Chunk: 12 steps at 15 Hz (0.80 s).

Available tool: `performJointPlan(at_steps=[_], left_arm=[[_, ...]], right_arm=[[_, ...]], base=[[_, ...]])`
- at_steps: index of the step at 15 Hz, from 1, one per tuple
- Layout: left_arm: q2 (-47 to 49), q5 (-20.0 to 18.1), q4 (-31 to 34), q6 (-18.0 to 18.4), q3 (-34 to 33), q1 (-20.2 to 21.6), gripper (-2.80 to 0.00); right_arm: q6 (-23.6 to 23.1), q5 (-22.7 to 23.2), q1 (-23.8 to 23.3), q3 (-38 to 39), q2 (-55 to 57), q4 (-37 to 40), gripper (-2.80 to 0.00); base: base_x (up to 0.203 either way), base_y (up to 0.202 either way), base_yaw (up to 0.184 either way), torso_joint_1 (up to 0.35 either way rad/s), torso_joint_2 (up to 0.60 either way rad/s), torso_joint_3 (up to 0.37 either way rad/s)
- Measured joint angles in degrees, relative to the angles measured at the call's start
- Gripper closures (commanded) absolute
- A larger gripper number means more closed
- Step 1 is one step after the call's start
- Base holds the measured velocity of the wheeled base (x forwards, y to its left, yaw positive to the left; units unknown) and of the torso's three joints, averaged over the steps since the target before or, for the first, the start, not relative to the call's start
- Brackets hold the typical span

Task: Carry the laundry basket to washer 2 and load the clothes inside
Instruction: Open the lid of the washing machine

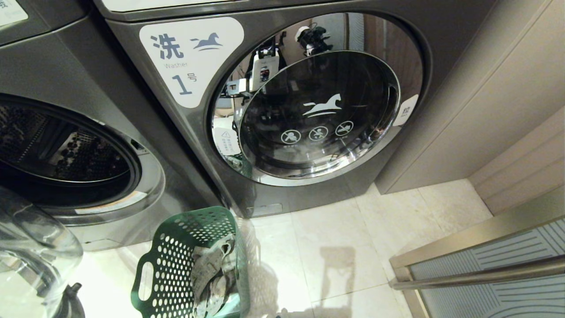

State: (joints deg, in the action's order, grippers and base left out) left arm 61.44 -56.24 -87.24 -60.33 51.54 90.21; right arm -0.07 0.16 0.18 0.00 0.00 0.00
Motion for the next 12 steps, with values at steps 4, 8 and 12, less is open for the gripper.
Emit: performJointPlan(at_steps=[4,8,12], left_arm=[[-0.9,-0.3,0.1,0.0,-2.3,-2.3,0.00],[-0.1,-2.3,1.1,0.1,-2.6,-2.8,0.00],[0.3,-5.7,17.0,0.4,-2.8,-2.7,0.00]], right_arm=[[0.0,0.0,0.0,0.0,0.0,0.0,0.00],[0.0,0.0,0.0,0.0,0.0,0.0,0.00],[0.0,0.0,0.0,0.0,0.0,0.0,0.00]], base=[[0.000,0.000,0.000,0.000,0.00,0.000],[0.000,0.000,0.000,0.000,0.00,0.000],[0.000,0.000,0.000,0.000,0.00,0.000]])
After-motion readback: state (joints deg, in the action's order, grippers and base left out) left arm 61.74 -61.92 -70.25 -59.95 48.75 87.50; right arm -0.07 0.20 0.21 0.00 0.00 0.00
